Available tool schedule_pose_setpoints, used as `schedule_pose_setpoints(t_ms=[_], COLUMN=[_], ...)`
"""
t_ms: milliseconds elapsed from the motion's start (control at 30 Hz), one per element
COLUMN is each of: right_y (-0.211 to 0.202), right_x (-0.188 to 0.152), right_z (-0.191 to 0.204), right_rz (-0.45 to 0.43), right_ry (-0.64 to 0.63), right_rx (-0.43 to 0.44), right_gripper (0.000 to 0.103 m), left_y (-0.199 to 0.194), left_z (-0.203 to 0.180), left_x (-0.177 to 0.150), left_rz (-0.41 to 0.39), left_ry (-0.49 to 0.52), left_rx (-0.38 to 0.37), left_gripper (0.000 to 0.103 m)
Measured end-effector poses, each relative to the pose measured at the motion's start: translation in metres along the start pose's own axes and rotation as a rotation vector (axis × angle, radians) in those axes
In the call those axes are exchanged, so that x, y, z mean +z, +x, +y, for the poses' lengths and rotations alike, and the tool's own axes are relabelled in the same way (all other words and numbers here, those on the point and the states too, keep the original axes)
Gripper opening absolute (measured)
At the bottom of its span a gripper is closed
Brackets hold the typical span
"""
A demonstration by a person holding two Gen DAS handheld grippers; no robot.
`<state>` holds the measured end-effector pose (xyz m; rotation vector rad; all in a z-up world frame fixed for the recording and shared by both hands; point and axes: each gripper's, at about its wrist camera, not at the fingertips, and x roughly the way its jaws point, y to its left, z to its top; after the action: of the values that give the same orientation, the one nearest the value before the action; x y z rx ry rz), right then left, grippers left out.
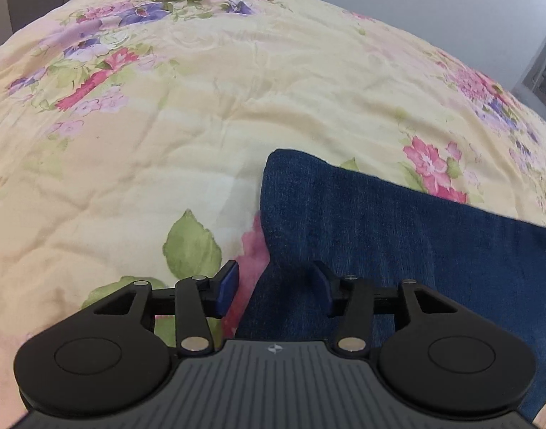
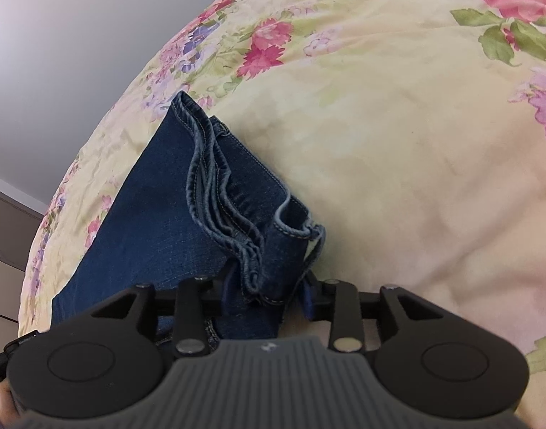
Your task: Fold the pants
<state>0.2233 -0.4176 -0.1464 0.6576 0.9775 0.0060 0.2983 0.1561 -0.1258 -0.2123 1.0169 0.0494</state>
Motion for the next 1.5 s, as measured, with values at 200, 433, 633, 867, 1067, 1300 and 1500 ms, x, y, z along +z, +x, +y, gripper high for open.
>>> schedule_pose_setpoints(t_ms=[200, 433, 633, 867, 1067, 1300, 1500], right_y=[-0.020, -0.049, -0.074, -0.081, -0.075, -0.040, 0.020], right_x=[0.002, 0.003, 0.010, 0.024, 0.043, 0.072, 0.076], right_z=[0.004, -0.003, -0.004, 0.010, 0.012, -0.007, -0.015], right_rz=[-0.006, -0.036, -0.064, -0.058, -0.028, 0.051, 0.202], right_ry=[-0.101, -0.150, -0.222, -0.334, -0.347, -0.232, -0.115], right_rx=[-0.055, -0.105, -0.096, -0.068, -0.020, 0.056, 0.237], right_gripper=[0.052, 0.056, 0.061, 0.068, 0.076, 0.081, 0.081], left_y=[-0.022, -0.034, -0.070, -0.077, -0.055, -0.017, 0.010], left_z=[-0.004, -0.014, -0.060, -0.113, -0.160, -0.210, -0.225], left_x=[-0.019, -0.023, -0.026, -0.020, -0.014, -0.012, -0.008], left_rz=[0.092, 0.142, 0.022, -0.030, -0.024, 0.012, 0.039], left_ry=[0.101, 0.128, 0.300, 0.314, 0.288, 0.306, 0.309], left_rx=[0.016, 0.090, 0.106, 0.008, -0.078, -0.158, -0.186], left_gripper=[0.056, 0.057, 0.056, 0.056, 0.056, 0.050, 0.050])
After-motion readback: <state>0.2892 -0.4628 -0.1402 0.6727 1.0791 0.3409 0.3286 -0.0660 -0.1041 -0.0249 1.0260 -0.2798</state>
